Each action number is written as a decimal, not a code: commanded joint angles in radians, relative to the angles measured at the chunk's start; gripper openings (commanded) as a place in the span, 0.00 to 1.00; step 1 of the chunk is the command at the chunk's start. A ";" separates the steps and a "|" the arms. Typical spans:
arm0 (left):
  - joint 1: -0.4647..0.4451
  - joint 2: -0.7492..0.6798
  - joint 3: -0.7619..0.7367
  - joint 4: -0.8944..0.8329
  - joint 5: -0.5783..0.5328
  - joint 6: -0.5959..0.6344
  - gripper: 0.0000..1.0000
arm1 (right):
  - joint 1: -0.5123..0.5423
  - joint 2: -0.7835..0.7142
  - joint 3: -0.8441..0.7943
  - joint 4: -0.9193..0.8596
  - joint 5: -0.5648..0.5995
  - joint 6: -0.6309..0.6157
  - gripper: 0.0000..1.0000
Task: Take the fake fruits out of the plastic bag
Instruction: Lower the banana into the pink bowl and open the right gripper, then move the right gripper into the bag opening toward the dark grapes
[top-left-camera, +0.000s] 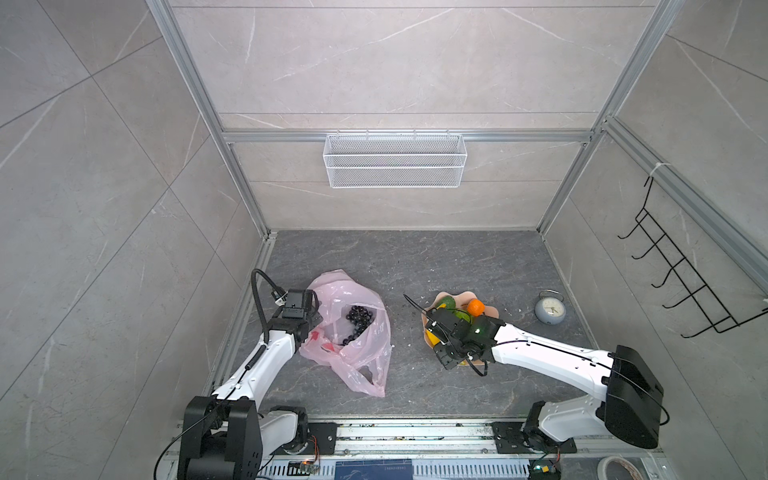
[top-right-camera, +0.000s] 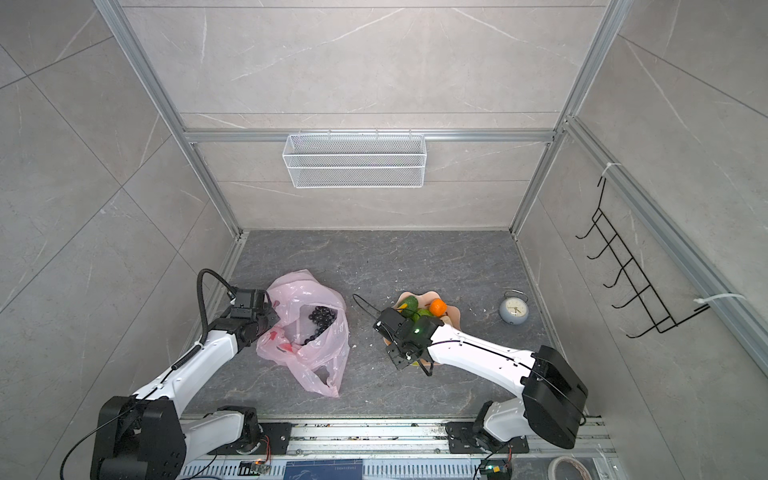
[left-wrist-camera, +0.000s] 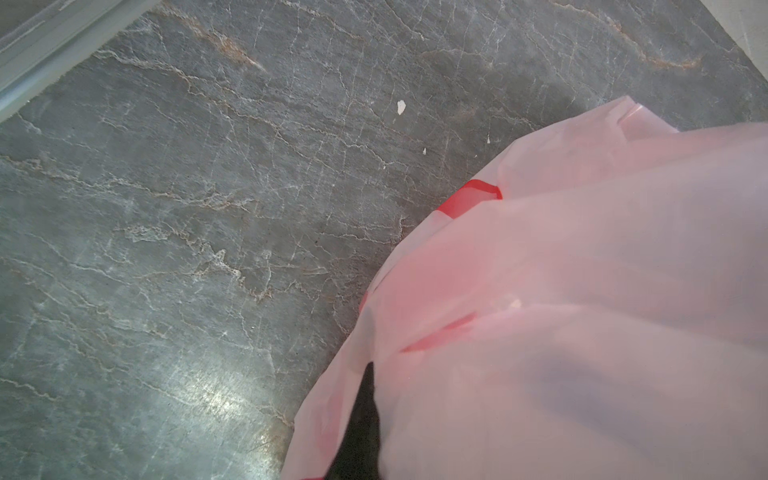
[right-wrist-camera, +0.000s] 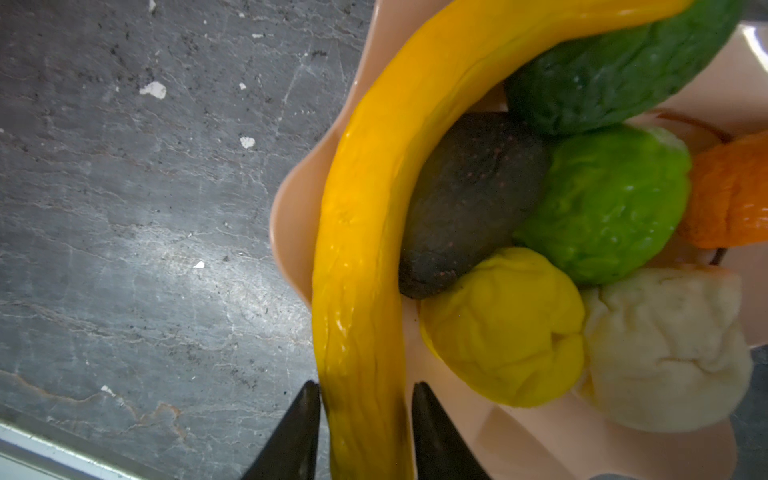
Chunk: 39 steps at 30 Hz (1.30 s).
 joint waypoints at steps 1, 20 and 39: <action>0.005 0.001 0.010 0.020 0.006 0.019 0.00 | 0.006 -0.021 0.000 -0.042 0.039 0.022 0.44; -0.180 0.015 0.058 0.031 0.069 0.035 0.00 | 0.201 0.100 0.363 0.168 -0.017 0.149 0.49; -0.205 0.085 0.070 0.052 0.085 -0.018 0.00 | 0.027 0.732 0.874 0.145 -0.156 0.252 0.27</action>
